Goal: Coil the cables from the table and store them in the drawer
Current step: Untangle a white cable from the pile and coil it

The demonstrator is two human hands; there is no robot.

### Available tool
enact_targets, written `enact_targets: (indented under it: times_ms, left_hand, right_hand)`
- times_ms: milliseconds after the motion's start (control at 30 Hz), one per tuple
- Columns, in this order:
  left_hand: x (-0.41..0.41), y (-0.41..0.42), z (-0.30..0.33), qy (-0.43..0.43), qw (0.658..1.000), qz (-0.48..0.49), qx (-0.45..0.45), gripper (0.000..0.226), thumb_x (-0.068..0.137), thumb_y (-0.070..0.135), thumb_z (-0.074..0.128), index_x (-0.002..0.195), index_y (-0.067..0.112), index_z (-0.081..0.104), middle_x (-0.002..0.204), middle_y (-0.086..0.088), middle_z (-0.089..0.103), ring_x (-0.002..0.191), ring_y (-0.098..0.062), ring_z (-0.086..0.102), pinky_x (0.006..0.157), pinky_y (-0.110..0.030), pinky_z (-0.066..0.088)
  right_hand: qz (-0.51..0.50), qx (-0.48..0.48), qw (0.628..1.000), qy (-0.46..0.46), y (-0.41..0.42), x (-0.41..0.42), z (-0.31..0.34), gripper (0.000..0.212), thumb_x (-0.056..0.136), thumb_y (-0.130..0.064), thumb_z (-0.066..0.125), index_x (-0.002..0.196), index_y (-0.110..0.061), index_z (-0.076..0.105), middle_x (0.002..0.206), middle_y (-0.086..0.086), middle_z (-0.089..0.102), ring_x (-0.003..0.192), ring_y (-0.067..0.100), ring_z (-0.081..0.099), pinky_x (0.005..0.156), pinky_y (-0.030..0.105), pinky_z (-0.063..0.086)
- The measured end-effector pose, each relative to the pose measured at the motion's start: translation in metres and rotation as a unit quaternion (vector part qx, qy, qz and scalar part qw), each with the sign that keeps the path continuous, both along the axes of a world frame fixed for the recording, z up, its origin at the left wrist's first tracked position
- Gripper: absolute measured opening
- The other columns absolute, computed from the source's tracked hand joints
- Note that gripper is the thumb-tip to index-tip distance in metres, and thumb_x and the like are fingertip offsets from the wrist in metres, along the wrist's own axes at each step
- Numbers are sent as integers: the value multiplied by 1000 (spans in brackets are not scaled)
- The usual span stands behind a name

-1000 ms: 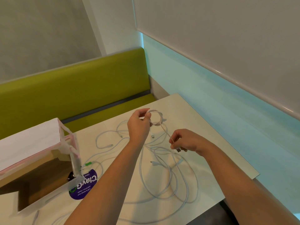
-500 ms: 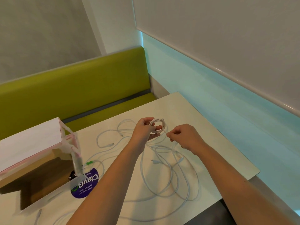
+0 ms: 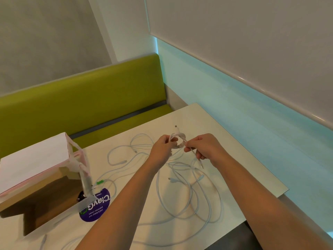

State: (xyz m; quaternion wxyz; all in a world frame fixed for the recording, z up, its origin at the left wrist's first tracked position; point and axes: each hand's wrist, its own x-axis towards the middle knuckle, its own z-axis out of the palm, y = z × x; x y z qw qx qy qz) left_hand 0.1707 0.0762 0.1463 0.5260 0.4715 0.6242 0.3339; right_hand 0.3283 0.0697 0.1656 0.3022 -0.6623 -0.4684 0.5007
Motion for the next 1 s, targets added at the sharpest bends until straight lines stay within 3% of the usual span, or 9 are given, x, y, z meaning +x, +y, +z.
enact_targets:
  times_ms: [167, 267, 367, 500, 567, 633, 767, 867, 1000]
  left_hand:
    - [9, -2, 8, -166, 984, 46, -44, 18, 92, -1, 37, 79, 8, 47, 82, -11, 48, 84, -23, 52, 84, -44, 55]
    - [6, -3, 4, -213, 974, 57, -44, 20, 92, 16, 38, 75, 9, 47, 79, -10, 49, 86, -24, 55, 80, -44, 59]
    - [5, -1, 0, -206, 974, 79, -43, 41, 102, 37, 40, 71, 11, 49, 77, -9, 51, 85, -23, 58, 71, -37, 58]
    - [3, 0, 2, -254, 962, 80, -65, 43, 103, 37, 44, 68, 13, 49, 70, -3, 50, 86, -24, 58, 86, -46, 58]
    - [0, 0, 3, -270, 956, 79, -80, 40, 102, 37, 48, 71, 12, 51, 71, -3, 52, 86, -25, 62, 86, -48, 58]
    - [-2, 1, 4, -243, 964, 61, -84, 37, 102, 36, 47, 77, 10, 54, 78, -5, 57, 91, -28, 67, 85, -48, 58]
    - [1, 2, 5, -94, 994, 4, -55, 35, 105, 33, 38, 105, 8, 63, 95, -8, 66, 93, -23, 66, 89, -41, 57]
    - [4, 2, 3, -51, 998, -27, -3, 36, 102, 42, 44, 98, 15, 68, 87, -2, 68, 87, -16, 65, 88, -34, 56]
    - [0, 6, 1, -62, 998, 2, 11, 28, 97, 30, 59, 98, 4, 71, 85, -7, 70, 81, -21, 67, 81, -36, 60]
  right_hand:
    - [7, 4, 999, 41, 0, -4, -1, 19, 89, -18, 64, 95, -1, 69, 78, 6, 70, 45, 14, 49, 44, 22, 40]
    - [1, 34, 999, 10, -1, -5, 0, 27, 88, -35, 68, 91, -8, 69, 73, 2, 69, 43, 12, 48, 43, 21, 40]
    - [3, 68, 998, -7, -1, -4, 0, 24, 87, -37, 70, 90, -13, 70, 69, -1, 67, 45, 12, 46, 45, 21, 40]
    - [15, 96, 995, -30, 0, -2, 0, 18, 89, -34, 69, 91, -16, 70, 69, -3, 66, 53, 10, 50, 54, 23, 40]
    - [18, 106, 993, -48, -1, -2, -1, 16, 90, -34, 67, 92, -18, 70, 70, -3, 67, 56, 7, 52, 58, 23, 39]
    - [11, 113, 991, -67, -1, -1, -2, 16, 90, -36, 67, 91, -20, 69, 72, -4, 67, 61, 7, 56, 60, 24, 41]
    - [4, 126, 984, -127, 1, 3, -3, 17, 87, -40, 68, 89, -23, 68, 75, -5, 68, 73, 13, 62, 65, 28, 48]
    - [24, 130, 978, -161, 2, 2, -2, 21, 85, -45, 68, 90, -25, 68, 80, -5, 68, 78, 13, 65, 68, 30, 52]
    - [45, 126, 977, -164, 3, 4, -1, 19, 84, -43, 71, 88, -25, 70, 74, -7, 69, 67, 8, 63, 62, 26, 50]
